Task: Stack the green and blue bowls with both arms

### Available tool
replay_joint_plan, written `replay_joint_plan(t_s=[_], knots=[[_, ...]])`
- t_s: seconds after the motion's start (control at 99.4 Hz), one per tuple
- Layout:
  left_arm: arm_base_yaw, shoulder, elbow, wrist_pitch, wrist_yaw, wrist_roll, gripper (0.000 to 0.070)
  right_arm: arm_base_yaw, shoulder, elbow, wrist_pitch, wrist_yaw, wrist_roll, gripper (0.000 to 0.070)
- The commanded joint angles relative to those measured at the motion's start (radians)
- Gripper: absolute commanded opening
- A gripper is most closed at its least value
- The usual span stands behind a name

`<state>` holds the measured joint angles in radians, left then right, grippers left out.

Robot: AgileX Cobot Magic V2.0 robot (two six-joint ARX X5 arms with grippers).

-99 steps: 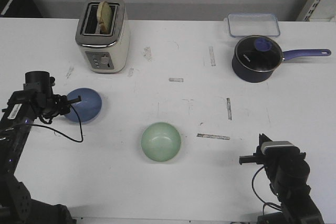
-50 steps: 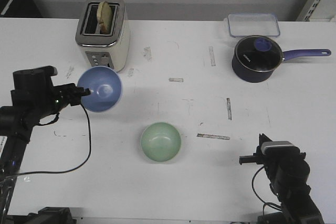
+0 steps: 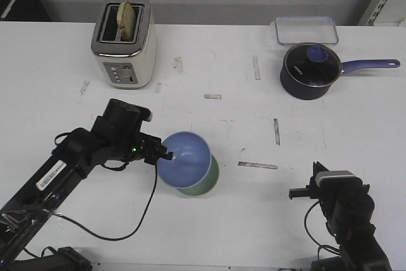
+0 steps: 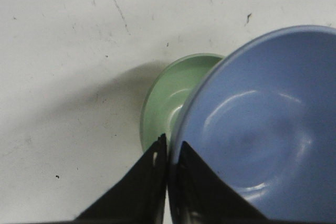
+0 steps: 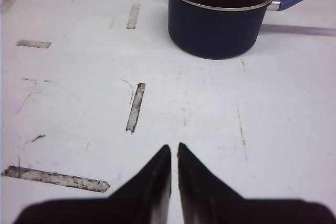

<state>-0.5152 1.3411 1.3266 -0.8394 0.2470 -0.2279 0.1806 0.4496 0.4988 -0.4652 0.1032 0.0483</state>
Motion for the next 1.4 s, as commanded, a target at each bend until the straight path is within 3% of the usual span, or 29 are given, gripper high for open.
replay_joint_plan(t_s=[0.0, 0.563, 0.624, 0.775, 0.845, 1.107, 1.207, 1.328, 1.388], knots=[[-0.018, 0.044, 0.016, 0.003, -0.018, 0.015, 0.0, 0.002, 0.004, 0.01, 0.009, -0.002, -0.012, 0.0012], [-0.071, 0.219, 0.016, 0.017, -0.026, 0.034, 0.0016, 0.002, 0.004, 0.01, 0.009, -0.002, -0.012, 0.0012], [-0.071, 0.219, 0.016, 0.023, -0.026, 0.034, 0.0112, 0.002, 0.004, 0.01, 0.009, -0.002, -0.011, 0.0012], [-0.071, 0.219, 0.018, 0.037, -0.026, 0.032, 0.0506, 0.002, 0.004, 0.01, 0.009, -0.002, -0.012, 0.0012], [-0.071, 0.219, 0.026, 0.038, -0.026, 0.032, 0.0579, 0.002, 0.004, 0.01, 0.009, -0.002, -0.012, 0.0012], [-0.061, 0.215, 0.15, -0.006, -0.036, 0.029, 0.055, 0.002, 0.004, 0.01, 0.009, -0.002, -0.012, 0.0012], [-0.047, 0.207, 0.227, -0.036, -0.068, 0.03, 0.0425, 0.002, 0.004, 0.01, 0.009, -0.002, -0.012, 0.0012], [-0.021, 0.185, 0.304, -0.06, -0.121, 0.046, 0.0187, 0.002, 0.004, 0.01, 0.009, -0.002, -0.012, 0.0012], [-0.004, 0.169, 0.332, -0.061, -0.15, 0.067, 0.0129, 0.002, 0.004, 0.01, 0.009, -0.002, -0.012, 0.0012]])
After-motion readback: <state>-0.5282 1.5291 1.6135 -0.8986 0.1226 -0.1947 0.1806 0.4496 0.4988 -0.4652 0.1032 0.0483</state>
